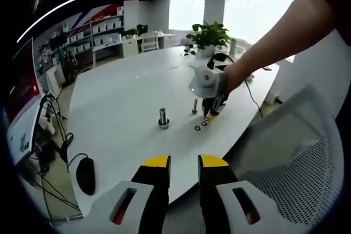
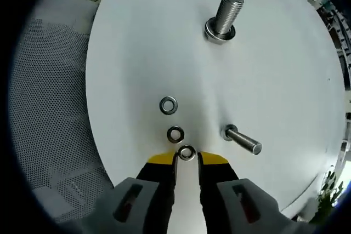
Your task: Place the washer onto the threaded stud by aligning its center hole with the stud, sliding it down to the base, and recovering from edge contact or off-axis alignment until the washer reaches the visible bottom stop.
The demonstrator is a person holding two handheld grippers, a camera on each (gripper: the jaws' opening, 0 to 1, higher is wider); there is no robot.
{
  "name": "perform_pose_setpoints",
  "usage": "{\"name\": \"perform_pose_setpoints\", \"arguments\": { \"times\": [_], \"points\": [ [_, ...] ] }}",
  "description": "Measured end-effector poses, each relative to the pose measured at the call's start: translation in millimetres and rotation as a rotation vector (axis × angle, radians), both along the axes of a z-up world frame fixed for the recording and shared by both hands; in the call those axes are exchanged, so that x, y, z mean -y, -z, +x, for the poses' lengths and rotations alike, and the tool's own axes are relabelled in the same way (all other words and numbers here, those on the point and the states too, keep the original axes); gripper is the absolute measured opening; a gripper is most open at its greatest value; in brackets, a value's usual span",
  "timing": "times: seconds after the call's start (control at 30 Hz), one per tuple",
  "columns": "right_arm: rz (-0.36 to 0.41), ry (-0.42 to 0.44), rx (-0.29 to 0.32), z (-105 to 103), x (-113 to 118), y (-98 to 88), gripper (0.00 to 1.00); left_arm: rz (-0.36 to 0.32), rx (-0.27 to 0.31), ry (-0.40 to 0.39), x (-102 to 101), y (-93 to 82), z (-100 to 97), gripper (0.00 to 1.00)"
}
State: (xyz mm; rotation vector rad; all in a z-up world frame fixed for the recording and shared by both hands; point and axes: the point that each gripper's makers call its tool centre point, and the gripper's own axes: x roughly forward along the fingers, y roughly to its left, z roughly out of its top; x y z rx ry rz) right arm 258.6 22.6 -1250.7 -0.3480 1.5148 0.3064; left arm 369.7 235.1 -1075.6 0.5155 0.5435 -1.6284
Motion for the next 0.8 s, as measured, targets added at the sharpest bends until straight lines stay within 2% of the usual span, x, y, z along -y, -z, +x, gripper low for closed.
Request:
{"name": "perform_pose_setpoints", "arguments": {
  "times": [0.2, 0.27, 0.37, 0.43, 0.47, 0.5, 0.53, 0.6, 0.7, 0.8],
  "points": [
    [0.015, 0.013, 0.02, -0.2, -1.4, -4.1, 0.16, -0.009, -0.001, -0.007, 1.1, -1.3, 1.7, 0.17],
    [0.02, 0.05, 0.04, -3.4, -5.5, -8.5, 0.16, -0.009, 0.003, -0.005, 1.4, -1.6, 1.0, 0.17],
    [0.006, 0.041, 0.06, -7.3, -13.2, -13.3, 0.15, -0.01, 0.003, -0.004, 1.6, -2.3, 0.4, 0.17],
    [-0.022, 0.079, 0.062, -4.3, -8.6, -8.4, 0.15, -0.01, 0.004, -0.004, 1.5, -2.1, 0.6, 0.17],
    [-0.027, 0.074, 0.06, -3.1, -10.3, -5.0, 0.11, -0.011, 0.005, -0.005, 1.7, -2.6, 0.7, 0.17],
    [-0.099, -0.01, 0.075, -0.4, -4.2, -7.1, 0.09, -0.013, 0.005, -0.006, 1.9, -3.0, 0.8, 0.17],
    [-0.141, -0.044, 0.078, -0.5, -3.3, -7.3, 0.08, -0.013, 0.006, -0.008, 2.0, -3.1, 1.3, 0.17],
    [-0.171, -0.095, 0.062, -3.9, -7.8, -10.8, 0.05, -0.012, 0.006, -0.009, 1.7, -2.8, 1.8, 0.17],
    [-0.112, 0.043, 0.063, 2.6, 0.9, -1.3, 0.05, -0.014, 0.005, -0.011, 1.8, -3.5, 2.0, 0.17],
    [-0.042, 0.199, 0.111, 0.0, -1.4, -6.0, 0.06, -0.014, 0.006, -0.014, 2.0, -3.5, 2.3, 0.17]
  ]
}}
